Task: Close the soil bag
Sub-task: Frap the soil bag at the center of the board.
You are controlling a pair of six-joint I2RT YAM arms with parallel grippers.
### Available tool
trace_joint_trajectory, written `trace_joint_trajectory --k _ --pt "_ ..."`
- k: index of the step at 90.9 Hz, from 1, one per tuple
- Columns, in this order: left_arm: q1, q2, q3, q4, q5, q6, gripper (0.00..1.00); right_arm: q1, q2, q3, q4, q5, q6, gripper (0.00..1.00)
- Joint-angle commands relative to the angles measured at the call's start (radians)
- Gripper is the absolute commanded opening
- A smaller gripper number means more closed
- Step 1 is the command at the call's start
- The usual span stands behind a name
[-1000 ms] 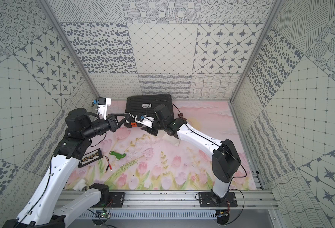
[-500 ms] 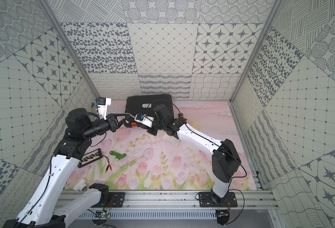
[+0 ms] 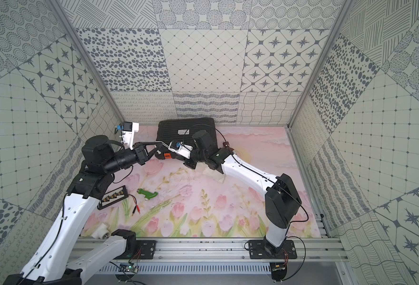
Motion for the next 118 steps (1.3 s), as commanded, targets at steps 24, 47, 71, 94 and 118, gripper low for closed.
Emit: trace_joint_trajectory --k 24,47,71,94,118 --pt "0.007 -0.015 0.037 0.001 -0.044 0.05 0.0 -0.027 -0.054 -0.089 0.045 0.136 -0.071 0.05" --pt "0.046 -0.024 0.08 -0.025 -0.054 0.034 0.0 -0.134 -0.07 -0.262 -0.003 0.332 -0.172 0.02" --pt "0.092 -0.044 0.092 0.028 -0.012 -0.04 0.0 -0.246 0.02 -0.382 -0.012 0.466 -0.213 0.1" --pt "0.135 -0.052 0.107 0.073 0.031 -0.096 0.0 -0.25 0.077 -0.381 -0.015 0.525 -0.24 0.14" --pt "0.145 -0.063 0.124 0.083 0.028 -0.104 0.0 -0.273 0.108 -0.393 -0.021 0.601 -0.269 0.15"
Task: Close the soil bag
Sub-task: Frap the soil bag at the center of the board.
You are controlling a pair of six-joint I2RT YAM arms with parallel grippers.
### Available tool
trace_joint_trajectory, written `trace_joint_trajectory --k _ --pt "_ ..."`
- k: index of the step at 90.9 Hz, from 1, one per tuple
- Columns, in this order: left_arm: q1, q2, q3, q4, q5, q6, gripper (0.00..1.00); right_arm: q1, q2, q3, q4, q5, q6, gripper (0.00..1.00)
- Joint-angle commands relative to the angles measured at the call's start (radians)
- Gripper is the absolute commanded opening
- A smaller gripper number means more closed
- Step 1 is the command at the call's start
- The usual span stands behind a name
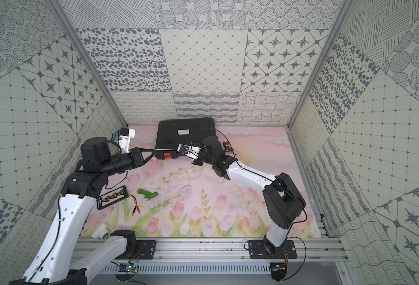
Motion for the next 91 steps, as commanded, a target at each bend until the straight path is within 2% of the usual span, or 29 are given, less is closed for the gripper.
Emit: trace_joint_trajectory --k 1,9,19,37,45,53,74,91 --pt "0.039 -0.059 0.069 0.37 0.037 -0.016 0.0 -0.185 0.124 -0.114 -0.437 0.439 -0.015 0.14" --pt "0.038 -0.055 0.063 0.367 0.038 -0.012 0.0 -0.19 0.117 -0.112 -0.437 0.435 -0.007 0.09" --pt "0.041 -0.039 0.039 0.367 0.044 -0.005 0.0 -0.193 0.08 -0.107 -0.438 0.438 0.003 0.08" --pt "0.033 0.078 0.017 0.422 0.126 -0.032 0.0 -0.217 -0.081 -0.053 -0.438 0.428 0.059 0.07" --pt "-0.005 0.137 0.048 0.406 0.112 0.012 0.0 -0.224 -0.144 -0.017 -0.438 0.477 0.068 0.09" --pt "-0.083 0.21 0.106 0.371 0.07 0.08 0.0 -0.229 -0.205 0.02 -0.44 0.54 0.07 0.11" --pt "-0.244 0.367 0.176 0.412 0.02 0.118 0.0 -0.233 -0.3 0.072 -0.448 0.779 -0.019 0.07" --pt "-0.271 0.44 0.15 0.449 -0.009 0.107 0.0 -0.208 -0.308 0.038 -0.453 0.899 0.052 0.07"
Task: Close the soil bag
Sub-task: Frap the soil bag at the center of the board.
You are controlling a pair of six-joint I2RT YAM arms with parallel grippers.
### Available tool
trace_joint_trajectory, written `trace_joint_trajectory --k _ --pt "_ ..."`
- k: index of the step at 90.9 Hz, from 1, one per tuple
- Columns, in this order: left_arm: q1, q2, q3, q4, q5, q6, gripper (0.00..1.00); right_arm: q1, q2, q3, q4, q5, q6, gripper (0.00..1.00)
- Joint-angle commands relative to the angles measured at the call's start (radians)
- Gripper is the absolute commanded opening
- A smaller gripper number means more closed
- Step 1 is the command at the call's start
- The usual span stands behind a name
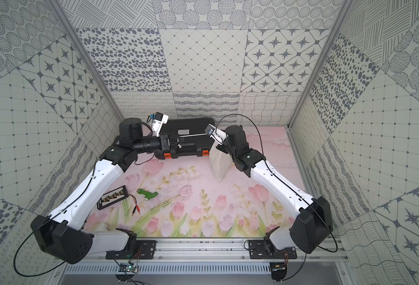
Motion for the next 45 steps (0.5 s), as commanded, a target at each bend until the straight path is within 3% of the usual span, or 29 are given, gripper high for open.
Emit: trace_joint_trajectory --k 1,22,45 --pt "-0.019 0.043 0.002 0.151 -0.082 0.044 0.0 -0.067 -0.007 -0.032 -0.09 0.379 0.049 0.07" --pt "-0.019 0.009 -0.078 0.165 -0.089 0.042 0.0 -0.062 -0.065 0.006 -0.083 0.385 0.136 0.03" --pt "-0.015 -0.033 -0.148 0.149 -0.139 0.06 0.0 -0.016 -0.053 -0.018 -0.107 0.191 0.165 0.14"
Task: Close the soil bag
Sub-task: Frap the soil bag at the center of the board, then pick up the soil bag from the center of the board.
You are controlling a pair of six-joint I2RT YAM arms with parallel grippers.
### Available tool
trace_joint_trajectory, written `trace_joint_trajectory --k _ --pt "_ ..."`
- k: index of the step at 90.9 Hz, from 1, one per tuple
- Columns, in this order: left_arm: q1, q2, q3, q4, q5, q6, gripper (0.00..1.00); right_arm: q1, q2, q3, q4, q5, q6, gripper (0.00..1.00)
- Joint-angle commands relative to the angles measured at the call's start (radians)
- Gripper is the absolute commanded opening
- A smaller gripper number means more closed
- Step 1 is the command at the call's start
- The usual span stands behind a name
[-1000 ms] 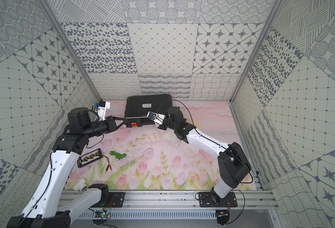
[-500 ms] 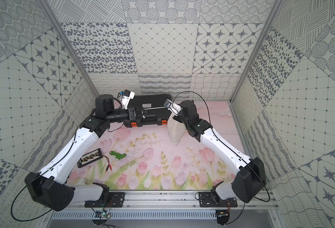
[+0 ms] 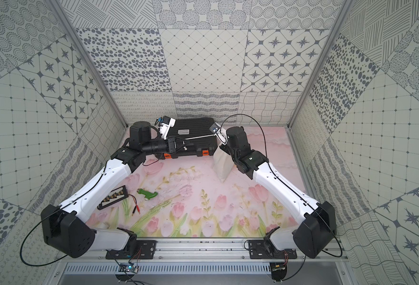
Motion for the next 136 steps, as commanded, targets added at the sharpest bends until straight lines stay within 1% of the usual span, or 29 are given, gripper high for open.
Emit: trace_joint_trajectory --k 1,10,16,20,30,38,47,56,68,74,80,86,92,105,114,122,136 --pt "0.013 -0.057 -0.06 0.028 -0.119 0.036 0.0 -0.028 0.0 -0.026 -0.03 0.088 0.074 0.14" --pt "0.046 -0.119 -0.102 0.006 -0.151 0.041 0.0 -0.006 0.044 -0.104 -0.032 -0.025 0.167 0.15" --pt "0.093 -0.177 -0.12 -0.016 -0.158 0.038 0.0 -0.001 0.077 -0.146 -0.017 -0.1 0.216 0.15" --pt "0.126 -0.219 -0.125 -0.04 -0.164 0.037 0.0 0.004 0.102 -0.169 0.002 -0.12 0.23 0.15" --pt "0.209 -0.322 -0.132 -0.091 -0.17 0.029 0.0 0.004 0.183 -0.195 0.046 -0.115 0.22 0.15" --pt "0.252 -0.364 -0.132 -0.095 -0.106 -0.018 0.0 0.004 0.271 -0.187 0.064 -0.083 0.2 0.15" --pt "0.277 -0.4 -0.14 -0.072 -0.052 -0.071 0.0 0.003 0.344 -0.188 0.091 -0.059 0.2 0.16" --pt "0.319 -0.447 -0.144 -0.033 -0.028 -0.121 0.0 -0.016 0.373 -0.21 0.15 -0.042 0.207 0.22" --pt "0.385 -0.454 -0.113 0.002 0.041 -0.175 0.0 -0.054 0.405 -0.205 0.153 -0.031 0.222 0.22" --pt "0.388 -0.447 -0.106 0.004 0.055 -0.176 0.0 -0.055 0.4 -0.201 0.153 -0.042 0.221 0.22" --pt "0.388 -0.433 -0.112 0.015 0.087 -0.181 0.0 -0.044 0.372 -0.2 0.15 -0.086 0.222 0.23" --pt "0.377 -0.418 -0.134 0.047 0.124 -0.196 0.0 -0.025 0.328 -0.195 0.15 -0.138 0.218 0.28" --pt "0.344 -0.406 -0.144 0.035 0.131 -0.176 0.0 -0.007 0.284 -0.187 0.15 -0.189 0.214 0.34" --pt "0.227 -0.38 -0.119 -0.05 0.065 -0.069 0.0 0.027 0.167 -0.181 0.148 -0.328 0.208 0.55" --pt "0.166 -0.355 -0.108 -0.055 0.042 -0.048 0.0 0.036 0.085 -0.189 0.135 -0.408 0.219 0.69" --pt "0.107 -0.332 -0.079 -0.087 -0.003 -0.01 0.0 0.048 0.011 -0.193 0.112 -0.475 0.231 0.77" --pt "0.002 -0.29 -0.01 -0.127 -0.066 0.058 0.0 0.072 -0.089 -0.173 0.072 -0.596 0.255 0.86"
